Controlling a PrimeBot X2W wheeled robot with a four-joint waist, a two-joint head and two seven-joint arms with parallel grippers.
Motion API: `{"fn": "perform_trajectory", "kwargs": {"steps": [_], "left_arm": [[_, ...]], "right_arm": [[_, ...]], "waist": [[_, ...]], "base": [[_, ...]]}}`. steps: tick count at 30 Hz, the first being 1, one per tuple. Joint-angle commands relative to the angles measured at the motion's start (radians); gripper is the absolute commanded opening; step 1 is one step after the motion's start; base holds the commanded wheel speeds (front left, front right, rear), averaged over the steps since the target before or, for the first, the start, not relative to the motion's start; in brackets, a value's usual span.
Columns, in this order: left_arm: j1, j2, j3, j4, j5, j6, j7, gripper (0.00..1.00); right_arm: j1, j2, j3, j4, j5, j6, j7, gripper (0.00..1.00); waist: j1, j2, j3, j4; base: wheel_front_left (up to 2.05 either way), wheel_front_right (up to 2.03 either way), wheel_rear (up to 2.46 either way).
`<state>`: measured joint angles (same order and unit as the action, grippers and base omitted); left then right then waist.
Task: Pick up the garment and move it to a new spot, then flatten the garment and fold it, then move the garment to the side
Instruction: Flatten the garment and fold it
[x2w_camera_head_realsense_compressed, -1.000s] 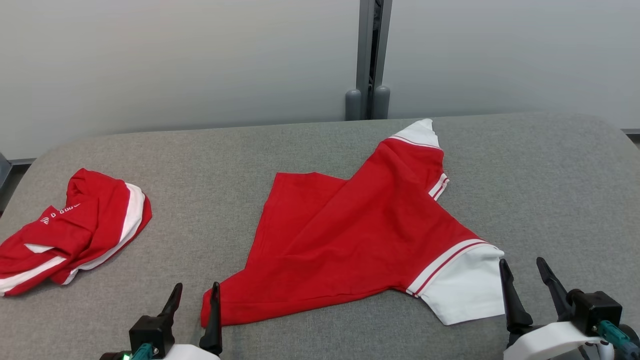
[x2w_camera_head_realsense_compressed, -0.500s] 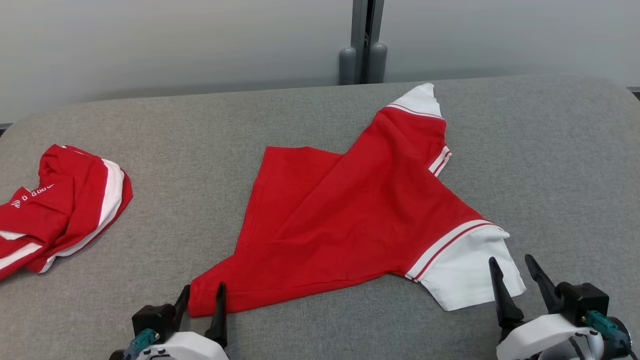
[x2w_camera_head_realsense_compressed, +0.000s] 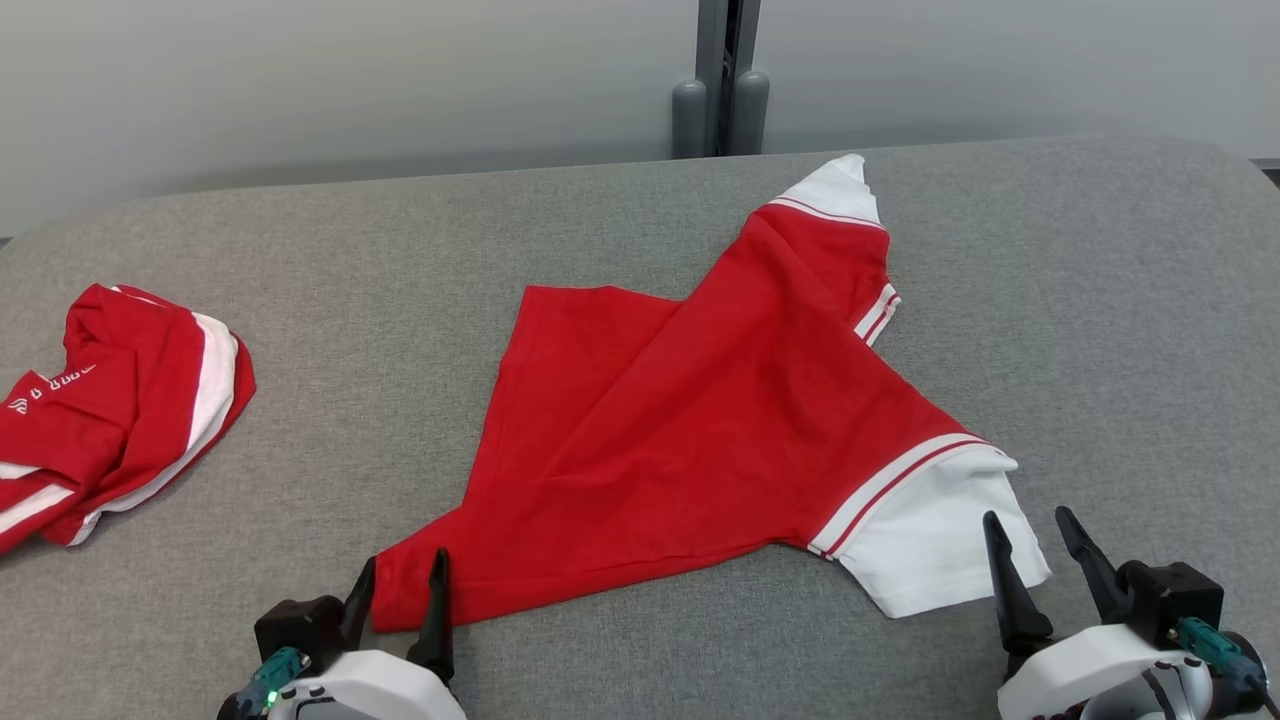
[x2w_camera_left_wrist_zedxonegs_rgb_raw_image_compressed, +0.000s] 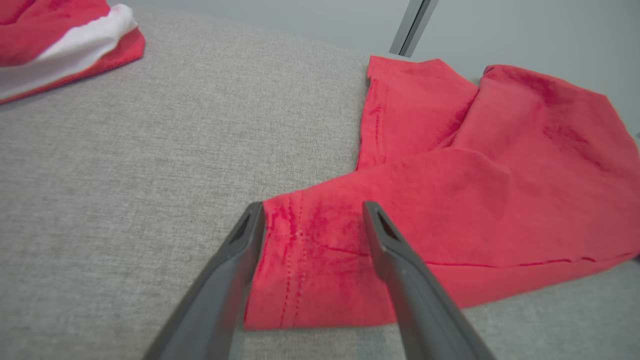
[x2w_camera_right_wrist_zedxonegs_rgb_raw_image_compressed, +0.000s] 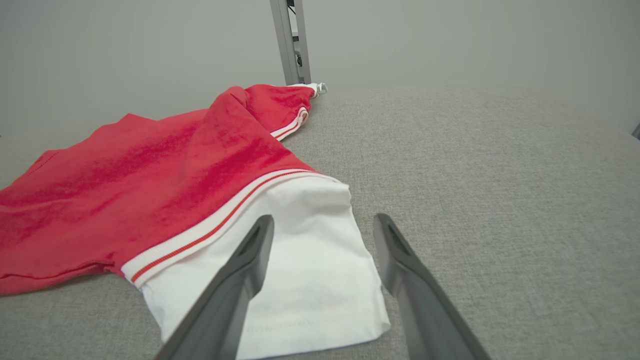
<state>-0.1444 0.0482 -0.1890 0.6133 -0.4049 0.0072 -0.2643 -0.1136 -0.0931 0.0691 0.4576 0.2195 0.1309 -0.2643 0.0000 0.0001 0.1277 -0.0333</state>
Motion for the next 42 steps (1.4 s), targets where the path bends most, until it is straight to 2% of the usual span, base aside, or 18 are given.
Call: {"fn": "perform_trajectory", "kwargs": {"steps": [1, 6, 7, 9, 11, 12, 13, 15, 16, 17, 18, 20, 21, 22, 35, 40, 41, 42], "left_arm": [[0.010, 0.005, 0.002, -0.008, -0.007, 0.004, 0.000, 1.00], [0.020, 0.005, -0.004, -0.015, -0.020, 0.007, 0.000, 1.00], [0.023, 0.004, -0.004, -0.016, -0.027, 0.004, 0.000, 0.96], [0.025, 0.005, -0.004, -0.019, -0.029, 0.000, 0.000, 0.77], [0.026, 0.004, 0.000, -0.023, -0.034, -0.003, 0.000, 0.73], [0.027, 0.004, 0.001, -0.022, -0.041, -0.005, 0.000, 0.63], [0.027, 0.004, 0.002, -0.018, -0.049, -0.005, 0.000, 0.48], [0.022, 0.004, 0.000, -0.011, -0.060, -0.007, 0.000, 0.44], [0.018, 0.005, 0.002, -0.007, -0.073, -0.009, 0.000, 0.35], [0.012, 0.005, 0.000, -0.003, -0.075, -0.008, 0.000, 0.31], [0.005, 0.004, -0.005, 0.003, -0.075, -0.007, 0.000, 0.33], [-0.006, 0.005, -0.008, 0.014, -0.082, -0.005, 0.000, 0.29], [-0.011, 0.004, -0.010, 0.019, -0.083, -0.004, 0.000, 0.16], [-0.015, 0.005, -0.010, 0.024, -0.085, -0.003, 0.000, 0.00], [-0.024, 0.004, -0.009, 0.002, -0.041, 0.002, 0.000, 0.00], [-0.031, 0.004, -0.010, -0.006, -0.041, -0.015, 0.000, 0.00], [-0.035, 0.004, -0.012, -0.005, -0.045, -0.017, 0.000, 0.00], [-0.040, 0.004, -0.015, -0.005, -0.041, -0.020, 0.000, 0.00]], "right_arm": [[-0.002, -0.007, -0.003, 0.002, 0.002, 0.000, 0.000, 1.00], [0.005, -0.008, -0.008, 0.007, 0.006, 0.000, 0.000, 1.00], [0.006, -0.009, -0.009, 0.007, 0.007, 0.000, 0.000, 1.00], [0.007, -0.008, -0.010, 0.008, 0.009, 0.000, 0.000, 1.00], [0.007, -0.007, -0.010, 0.008, 0.009, 0.000, 0.000, 1.00], [0.007, -0.006, -0.010, 0.009, 0.010, 0.000, 0.000, 1.00], [0.007, -0.006, -0.010, 0.009, 0.009, 0.000, 0.000, 1.00], [0.005, -0.005, -0.011, 0.009, 0.010, 0.000, 0.000, 1.00], [0.004, -0.006, -0.012, 0.010, 0.011, 0.000, 0.000, 1.00], [0.003, -0.008, -0.014, 0.013, 0.010, 0.000, 0.000, 1.00], [0.000, -0.010, -0.015, 0.015, 0.014, 0.000, 0.000, 1.00], [-0.005, -0.015, -0.018, 0.017, 0.018, 0.000, 0.000, 1.00], [-0.006, -0.016, -0.020, 0.020, 0.020, 0.000, 0.000, 1.00], [-0.007, -0.015, -0.024, 0.022, 0.021, 0.000, 0.000, 1.00], [0.003, -0.023, -0.049, 0.145, 0.019, 0.000, 0.000, 1.00], [-0.039, -0.014, -0.029, 0.209, 0.017, 0.000, 0.001, 1.00], [-0.054, -0.013, -0.025, 0.218, 0.020, 0.000, 0.001, 0.99], [-0.065, -0.014, -0.018, 0.230, 0.020, 0.000, 0.001, 0.86]], "waist": [[0.0000, -0.0001, -0.002, 0.001], [0.0000, -0.0001, -0.007, 0.008], [0.0000, -0.0001, -0.008, 0.009], [0.0000, -0.0001, -0.012, 0.013], [0.0000, -0.0001, -0.013, 0.016], [0.0000, -0.0001, -0.013, 0.016], [0.0000, -0.0001, -0.012, 0.016], [0.0000, -0.0001, -0.009, 0.016], [0.0000, -0.0001, -0.006, 0.016], [0.0000, -0.0001, -0.003, 0.015], [0.0000, -0.0001, 0.001, 0.014], [0.0000, -0.0001, 0.006, 0.013], [0.0000, -0.0001, 0.008, 0.012], [0.0000, -0.0001, 0.010, 0.011], [0.0000, -0.0001, 0.027, 0.016], [0.0000, -0.0001, 0.046, 0.020], [0.0000, -0.0001, 0.050, 0.021], [0.0000, -0.0001, 0.054, 0.023]], "base": [[0.00, 0.00, 0.00], [0.00, 0.00, 0.00], [0.00, 0.00, 0.00], [0.00, 0.00, 0.00], [0.00, 0.00, 0.00], [0.00, 0.00, 0.00], [0.00, 0.00, 0.00], [0.00, 0.00, 0.00], [0.00, 0.00, 0.00], [0.00, 0.00, 0.00], [0.00, 0.00, 0.00], [0.00, 0.00, 0.00], [0.00, 0.00, 0.00], [0.00, 0.00, 0.00], [0.00, 0.00, 0.00], [0.00, 0.00, 0.00], [0.00, 0.00, 0.00], [0.00, 0.00, 0.00]]}}
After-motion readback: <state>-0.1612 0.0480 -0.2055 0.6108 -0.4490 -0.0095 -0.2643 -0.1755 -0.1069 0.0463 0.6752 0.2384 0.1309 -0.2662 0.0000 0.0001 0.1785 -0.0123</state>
